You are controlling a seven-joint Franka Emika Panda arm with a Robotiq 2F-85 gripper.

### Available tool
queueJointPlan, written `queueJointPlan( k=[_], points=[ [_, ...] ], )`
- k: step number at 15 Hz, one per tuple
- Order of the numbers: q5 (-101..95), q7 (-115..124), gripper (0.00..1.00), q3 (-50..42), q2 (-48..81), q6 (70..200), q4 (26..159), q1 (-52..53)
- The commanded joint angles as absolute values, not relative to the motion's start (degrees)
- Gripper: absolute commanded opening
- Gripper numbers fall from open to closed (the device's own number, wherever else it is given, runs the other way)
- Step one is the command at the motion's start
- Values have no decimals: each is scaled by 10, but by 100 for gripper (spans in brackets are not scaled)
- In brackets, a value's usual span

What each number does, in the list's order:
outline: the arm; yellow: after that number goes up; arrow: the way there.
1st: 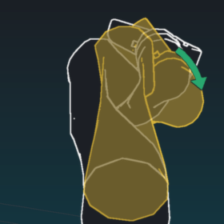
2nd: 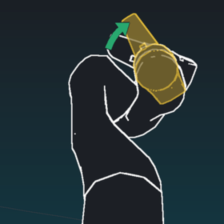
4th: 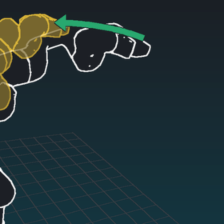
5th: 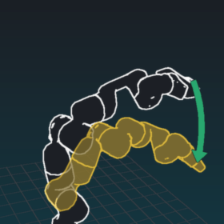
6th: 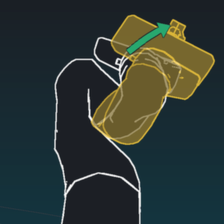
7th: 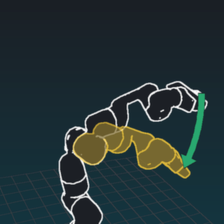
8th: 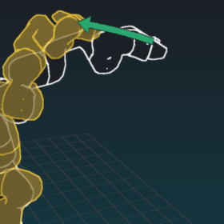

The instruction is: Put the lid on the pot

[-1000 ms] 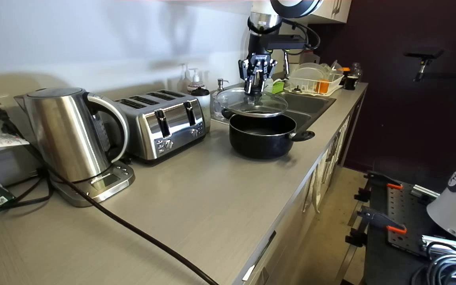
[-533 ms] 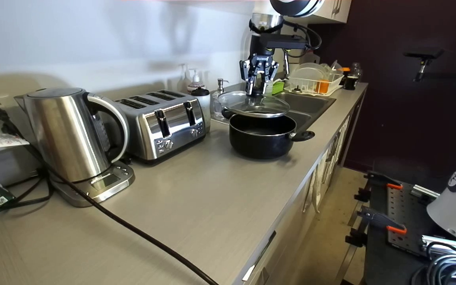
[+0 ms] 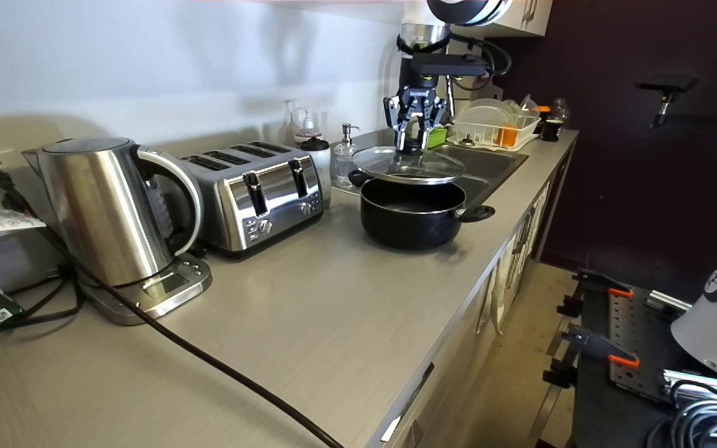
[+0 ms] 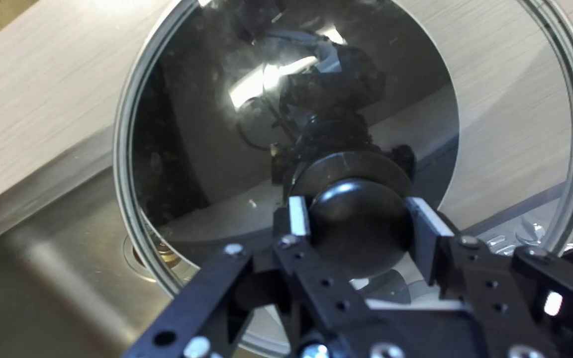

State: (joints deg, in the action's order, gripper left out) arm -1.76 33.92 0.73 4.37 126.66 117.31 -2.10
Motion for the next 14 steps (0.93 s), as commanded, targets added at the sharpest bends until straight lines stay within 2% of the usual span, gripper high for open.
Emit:
queueJointPlan(
  k=[1,14],
  points=[
    [-14,354,25,-5,32,1255,1169,-13],
    [-30,371,25,-9,55,1261,1177,-10]
  ],
)
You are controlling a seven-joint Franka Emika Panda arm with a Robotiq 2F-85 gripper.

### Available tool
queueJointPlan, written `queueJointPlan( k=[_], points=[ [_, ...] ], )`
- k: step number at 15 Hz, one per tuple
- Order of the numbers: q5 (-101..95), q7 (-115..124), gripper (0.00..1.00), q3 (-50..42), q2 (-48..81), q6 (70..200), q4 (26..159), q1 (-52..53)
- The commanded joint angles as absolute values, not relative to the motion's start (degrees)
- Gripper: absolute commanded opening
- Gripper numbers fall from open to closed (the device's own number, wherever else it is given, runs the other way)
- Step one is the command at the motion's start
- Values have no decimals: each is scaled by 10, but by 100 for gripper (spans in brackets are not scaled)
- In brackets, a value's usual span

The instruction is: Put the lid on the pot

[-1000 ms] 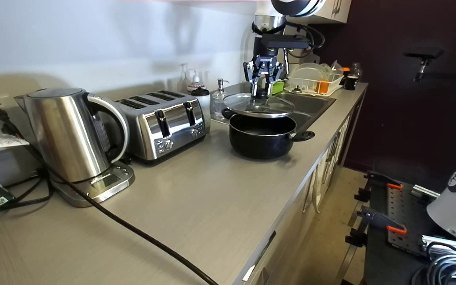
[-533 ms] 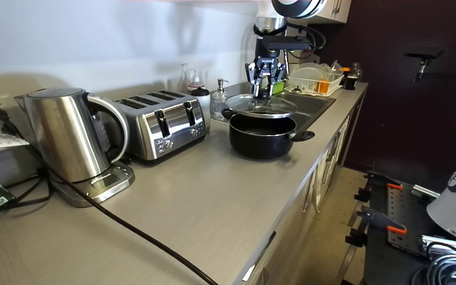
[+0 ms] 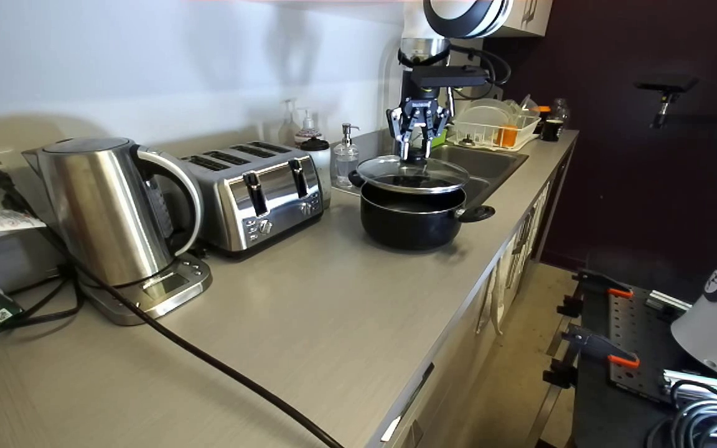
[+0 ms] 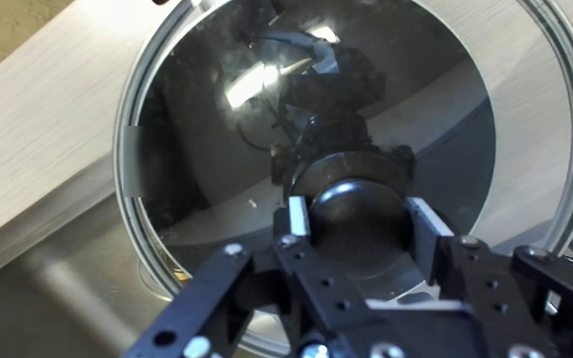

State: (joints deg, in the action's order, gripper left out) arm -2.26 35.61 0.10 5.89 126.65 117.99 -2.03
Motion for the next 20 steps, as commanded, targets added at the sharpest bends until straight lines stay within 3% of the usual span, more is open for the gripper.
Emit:
queueJointPlan(
  k=[1,20],
  points=[
    [-28,372,25,-10,57,1261,1177,-10],
    [-17,371,25,-24,98,1259,1165,-10]
  ],
)
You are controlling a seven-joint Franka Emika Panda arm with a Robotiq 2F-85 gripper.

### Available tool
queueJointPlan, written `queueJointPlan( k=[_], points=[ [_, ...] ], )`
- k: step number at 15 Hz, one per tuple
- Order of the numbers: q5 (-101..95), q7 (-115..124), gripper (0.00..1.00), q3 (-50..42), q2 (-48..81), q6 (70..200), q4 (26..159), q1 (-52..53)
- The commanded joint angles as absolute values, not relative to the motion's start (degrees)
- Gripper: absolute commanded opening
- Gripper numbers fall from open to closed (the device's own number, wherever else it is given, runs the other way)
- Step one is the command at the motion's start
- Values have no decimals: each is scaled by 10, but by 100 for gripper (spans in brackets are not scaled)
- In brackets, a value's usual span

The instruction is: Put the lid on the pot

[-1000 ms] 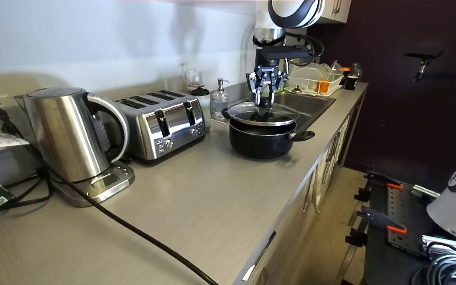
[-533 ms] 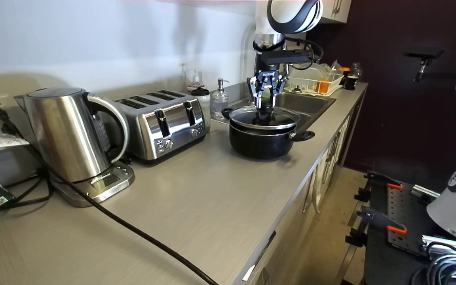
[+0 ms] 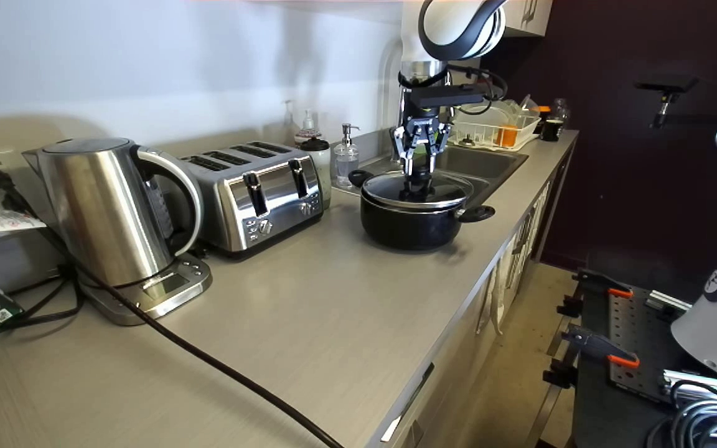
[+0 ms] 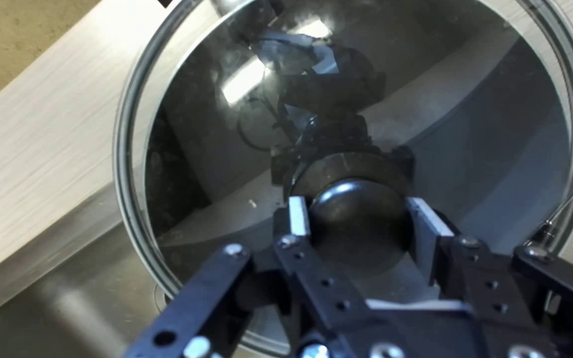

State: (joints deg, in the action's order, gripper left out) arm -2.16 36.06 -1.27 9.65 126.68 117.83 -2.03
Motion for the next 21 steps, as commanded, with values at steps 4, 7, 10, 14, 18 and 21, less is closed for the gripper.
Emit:
queueJointPlan(
  k=[4,7,10,14,18,21],
  points=[
    [-15,371,25,-24,102,1259,1162,-10],
    [-14,371,25,-25,105,1259,1159,-10],
    [-14,372,25,-25,107,1259,1157,-10],
    [-14,372,25,-27,109,1259,1152,-10],
    [-13,375,25,-29,114,1258,1145,-11],
    [-13,382,25,-30,120,1256,1137,-10]
  ],
)
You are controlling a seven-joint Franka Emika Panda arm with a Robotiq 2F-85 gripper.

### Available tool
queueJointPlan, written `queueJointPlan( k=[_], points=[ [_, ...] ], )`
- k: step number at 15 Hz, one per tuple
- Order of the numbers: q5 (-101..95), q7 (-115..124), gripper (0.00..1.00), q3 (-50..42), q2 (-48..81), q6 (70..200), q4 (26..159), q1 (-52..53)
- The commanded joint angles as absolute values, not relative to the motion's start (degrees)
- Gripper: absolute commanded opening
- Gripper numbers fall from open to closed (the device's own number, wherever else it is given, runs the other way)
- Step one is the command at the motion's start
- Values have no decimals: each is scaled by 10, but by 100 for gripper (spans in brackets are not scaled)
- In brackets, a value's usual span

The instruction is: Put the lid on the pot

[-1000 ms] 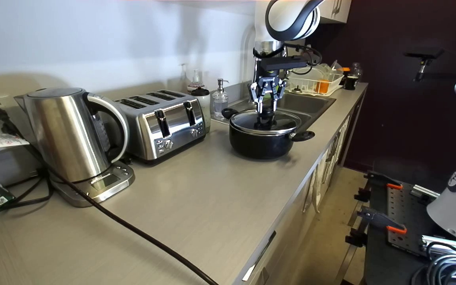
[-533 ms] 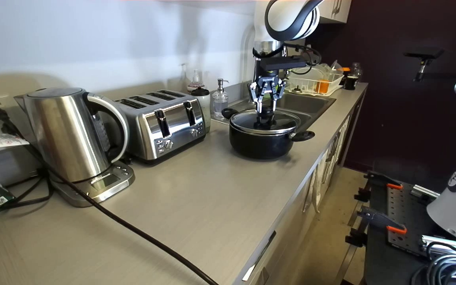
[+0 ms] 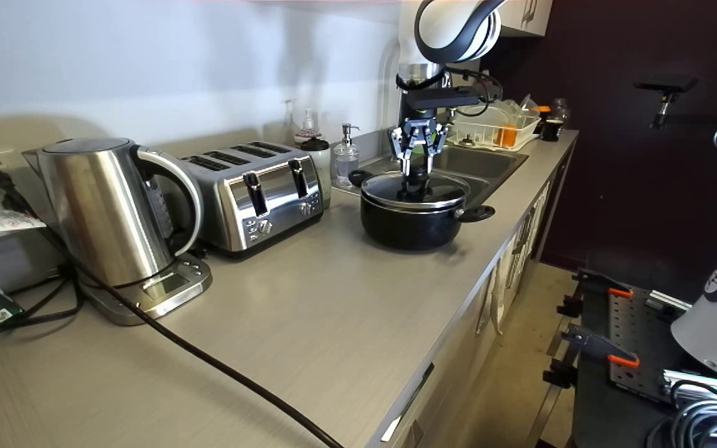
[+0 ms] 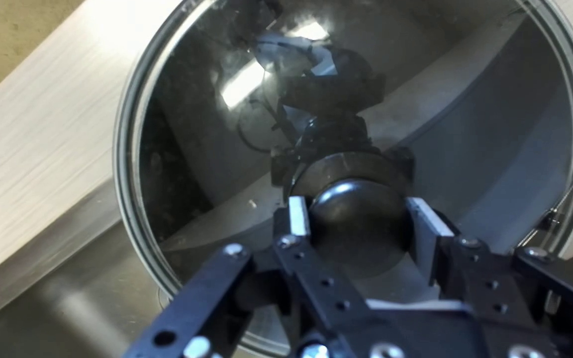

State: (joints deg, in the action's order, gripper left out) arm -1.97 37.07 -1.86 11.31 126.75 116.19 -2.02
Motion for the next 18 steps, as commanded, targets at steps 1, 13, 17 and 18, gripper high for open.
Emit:
queueJointPlan(
  k=[1,13,17,18],
  points=[
    [-13,384,25,-30,122,1255,1135,-10],
    [-17,395,75,-31,137,1256,1122,-6],
    [-17,394,95,-30,135,1258,1118,-4],
    [-17,394,100,-30,135,1259,1116,-4]
  ],
)
